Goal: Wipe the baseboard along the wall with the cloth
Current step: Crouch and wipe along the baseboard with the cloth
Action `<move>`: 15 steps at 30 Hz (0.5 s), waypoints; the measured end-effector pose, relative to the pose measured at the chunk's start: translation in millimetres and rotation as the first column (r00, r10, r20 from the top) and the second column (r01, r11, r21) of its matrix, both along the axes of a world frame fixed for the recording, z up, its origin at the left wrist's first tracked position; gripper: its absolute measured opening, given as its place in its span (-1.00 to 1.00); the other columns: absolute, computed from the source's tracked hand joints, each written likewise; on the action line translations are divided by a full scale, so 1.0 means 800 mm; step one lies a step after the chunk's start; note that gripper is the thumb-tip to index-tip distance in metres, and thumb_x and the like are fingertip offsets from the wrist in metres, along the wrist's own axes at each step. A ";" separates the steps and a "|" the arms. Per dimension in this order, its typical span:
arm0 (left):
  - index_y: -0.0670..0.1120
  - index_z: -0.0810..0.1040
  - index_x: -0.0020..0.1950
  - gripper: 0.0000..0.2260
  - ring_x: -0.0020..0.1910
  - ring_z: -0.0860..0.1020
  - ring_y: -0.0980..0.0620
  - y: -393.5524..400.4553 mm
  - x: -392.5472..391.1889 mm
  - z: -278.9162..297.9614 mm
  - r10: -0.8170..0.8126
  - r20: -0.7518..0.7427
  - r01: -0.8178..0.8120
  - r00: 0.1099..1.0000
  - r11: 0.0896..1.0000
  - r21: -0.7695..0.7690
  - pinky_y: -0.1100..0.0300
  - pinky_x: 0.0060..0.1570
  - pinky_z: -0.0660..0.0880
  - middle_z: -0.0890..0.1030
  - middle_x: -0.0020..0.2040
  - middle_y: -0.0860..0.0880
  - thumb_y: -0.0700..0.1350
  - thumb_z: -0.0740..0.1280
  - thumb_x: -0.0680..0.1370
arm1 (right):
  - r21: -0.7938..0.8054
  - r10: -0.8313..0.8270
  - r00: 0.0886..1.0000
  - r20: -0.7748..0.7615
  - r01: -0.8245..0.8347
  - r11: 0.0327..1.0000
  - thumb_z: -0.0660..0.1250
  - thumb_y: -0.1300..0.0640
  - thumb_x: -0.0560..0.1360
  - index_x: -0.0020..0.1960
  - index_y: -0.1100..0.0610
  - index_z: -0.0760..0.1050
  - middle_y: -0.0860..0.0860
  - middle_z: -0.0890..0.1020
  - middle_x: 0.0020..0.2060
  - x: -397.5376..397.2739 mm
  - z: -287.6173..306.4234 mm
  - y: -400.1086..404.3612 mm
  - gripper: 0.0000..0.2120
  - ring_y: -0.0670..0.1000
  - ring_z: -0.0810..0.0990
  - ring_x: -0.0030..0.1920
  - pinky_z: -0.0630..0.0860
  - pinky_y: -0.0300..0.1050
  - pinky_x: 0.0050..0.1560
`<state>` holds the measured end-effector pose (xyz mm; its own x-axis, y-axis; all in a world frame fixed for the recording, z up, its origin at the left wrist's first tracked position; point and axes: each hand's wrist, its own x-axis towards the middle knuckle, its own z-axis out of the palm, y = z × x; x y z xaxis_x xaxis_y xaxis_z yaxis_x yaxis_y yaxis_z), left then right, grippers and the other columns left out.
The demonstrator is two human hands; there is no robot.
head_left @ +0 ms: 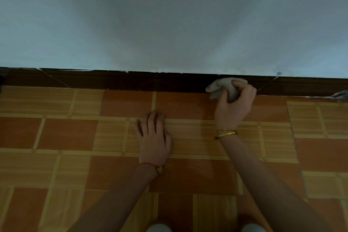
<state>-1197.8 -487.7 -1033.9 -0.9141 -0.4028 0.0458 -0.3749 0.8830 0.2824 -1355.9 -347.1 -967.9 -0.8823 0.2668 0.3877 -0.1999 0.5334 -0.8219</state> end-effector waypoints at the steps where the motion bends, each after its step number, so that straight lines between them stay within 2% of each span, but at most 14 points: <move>1: -0.12 0.41 0.46 -0.55 0.44 0.35 -0.19 0.000 0.000 0.000 0.000 -0.002 0.000 1.000 1.000 -0.003 -0.30 0.44 0.18 0.41 0.44 -0.15 -0.03 0.10 0.59 | -0.012 0.004 1.000 -0.009 -0.005 1.000 0.35 0.37 0.41 -0.02 0.29 0.46 0.12 0.45 -0.06 0.002 0.003 -0.006 -0.84 -0.02 0.47 -0.07 0.34 -0.47 -0.06; 4: -0.13 0.41 0.46 -0.55 0.43 0.35 -0.19 0.000 0.000 -0.001 -0.001 -0.018 0.001 1.000 1.000 -0.012 -0.31 0.44 0.18 0.41 0.44 -0.16 -0.03 0.12 0.59 | -0.023 0.092 0.995 -0.044 -0.093 0.995 0.37 0.41 0.38 -0.05 0.29 0.46 0.09 0.45 -0.05 0.011 0.010 -0.032 -0.82 -0.07 0.47 -0.06 0.41 -0.38 -0.07; 6: -0.13 0.41 0.46 -0.54 0.42 0.35 -0.20 -0.001 0.000 -0.002 -0.003 -0.026 0.003 1.000 1.000 -0.012 -0.32 0.43 0.19 0.41 0.44 -0.16 -0.03 0.13 0.58 | 0.044 0.230 0.970 -0.074 -0.227 0.973 0.39 0.41 0.38 -0.06 0.29 0.48 0.10 0.47 -0.04 0.018 0.013 -0.050 -0.82 -0.01 0.49 -0.05 0.46 -0.26 -0.09; 9: -0.12 0.42 0.45 -0.55 0.42 0.36 -0.22 -0.001 0.001 -0.002 -0.009 -0.036 0.009 0.999 1.000 -0.018 -0.31 0.45 0.17 0.42 0.43 -0.16 -0.04 0.16 0.57 | 0.175 0.379 0.922 -0.078 -0.361 0.916 0.35 0.41 0.39 -0.05 0.28 0.50 0.13 0.50 -0.05 0.023 0.012 -0.061 -0.85 0.06 0.50 -0.06 0.47 -0.20 -0.11; 12: -0.13 0.43 0.44 -0.56 0.41 0.38 -0.22 -0.002 0.002 -0.001 -0.012 -0.040 0.011 0.999 1.000 -0.009 -0.31 0.44 0.17 0.43 0.42 -0.16 -0.04 0.16 0.57 | 0.328 0.438 0.899 -0.019 -0.408 0.852 0.32 0.44 0.40 -0.02 0.27 0.51 0.13 0.51 -0.06 0.018 0.000 -0.036 -0.81 0.06 0.47 -0.08 0.41 -0.22 -0.08; 15: -0.12 0.42 0.45 -0.55 0.41 0.37 -0.21 -0.002 0.002 0.000 -0.010 -0.037 0.010 0.999 1.000 0.015 -0.31 0.44 0.18 0.43 0.42 -0.16 -0.02 0.13 0.58 | 0.416 0.400 0.914 0.063 -0.389 0.822 0.33 0.46 0.38 0.02 0.25 0.51 0.13 0.52 -0.04 0.004 -0.022 0.014 -0.74 0.08 0.45 -0.06 0.32 -0.27 -0.03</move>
